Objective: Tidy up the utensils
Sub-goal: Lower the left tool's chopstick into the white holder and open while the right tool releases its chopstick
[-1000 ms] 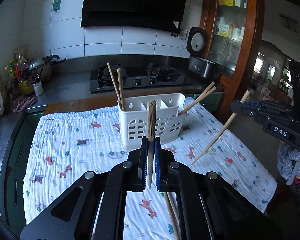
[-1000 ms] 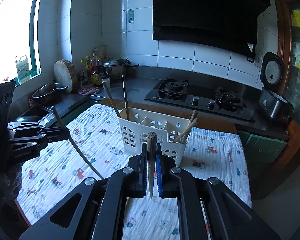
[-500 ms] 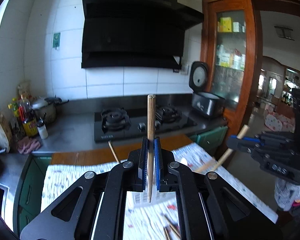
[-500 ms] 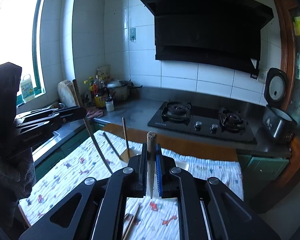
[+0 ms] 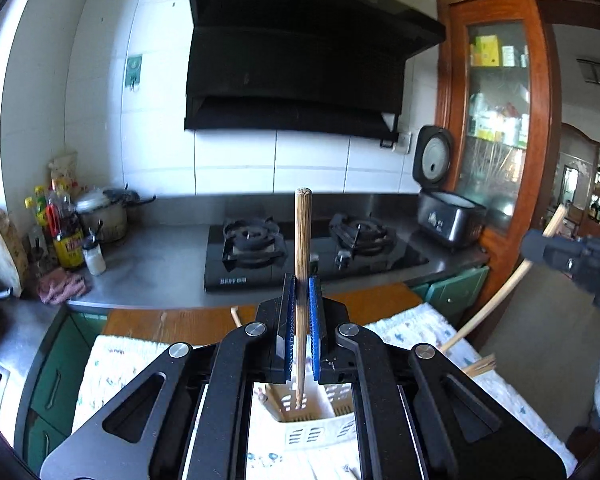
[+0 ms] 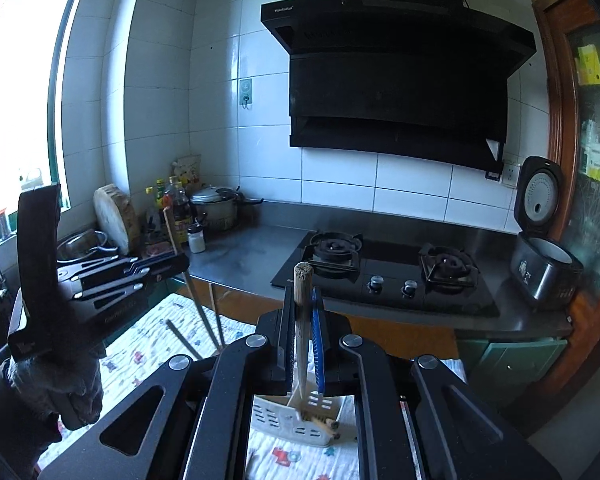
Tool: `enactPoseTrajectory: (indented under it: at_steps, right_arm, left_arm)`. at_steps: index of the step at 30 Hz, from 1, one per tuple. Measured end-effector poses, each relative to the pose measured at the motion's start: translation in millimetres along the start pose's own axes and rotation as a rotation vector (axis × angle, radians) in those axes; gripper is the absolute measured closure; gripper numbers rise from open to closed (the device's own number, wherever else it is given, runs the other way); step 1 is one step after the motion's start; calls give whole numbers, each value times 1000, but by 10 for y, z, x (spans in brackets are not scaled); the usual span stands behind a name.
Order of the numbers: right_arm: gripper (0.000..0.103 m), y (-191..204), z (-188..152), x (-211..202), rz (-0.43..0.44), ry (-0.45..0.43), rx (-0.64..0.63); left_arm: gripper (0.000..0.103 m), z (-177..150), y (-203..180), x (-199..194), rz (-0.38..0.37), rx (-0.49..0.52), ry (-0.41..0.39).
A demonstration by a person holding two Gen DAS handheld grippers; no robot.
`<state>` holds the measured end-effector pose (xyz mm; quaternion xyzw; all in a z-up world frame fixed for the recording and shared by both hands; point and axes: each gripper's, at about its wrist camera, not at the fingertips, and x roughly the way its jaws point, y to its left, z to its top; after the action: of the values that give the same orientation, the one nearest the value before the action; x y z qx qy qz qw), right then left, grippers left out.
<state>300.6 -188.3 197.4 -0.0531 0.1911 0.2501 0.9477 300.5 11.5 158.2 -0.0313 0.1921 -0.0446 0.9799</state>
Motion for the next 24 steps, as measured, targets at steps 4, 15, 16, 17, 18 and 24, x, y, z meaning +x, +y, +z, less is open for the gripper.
enactPoseTrajectory:
  at_steps: [4,15,16,17,18,24]
  right_arm:
    - [96,-58,-118,185,-21,37,-2]
    - [95,-168,-405,579,-36,145,21]
    - [95,-168,-425,595,-37,149,20]
    - [95,-168,-446,607,-38,154,20]
    - [95,-174,-466,621,-37,160,21]
    - [95,-208,-537,640,-40,172,29]
  left_arm:
    - [98,-154,103,158,2,-11,49]
    - [97,-326,199,316,0,-14,105]
    - [97,-331,198,323,-2,-12,108]
    - [97,-339,198,325,-1,-11,110]
    - [97,-349,194,323,-3,-12,113]
    - [96,-361,183,327,-3,-16,123]
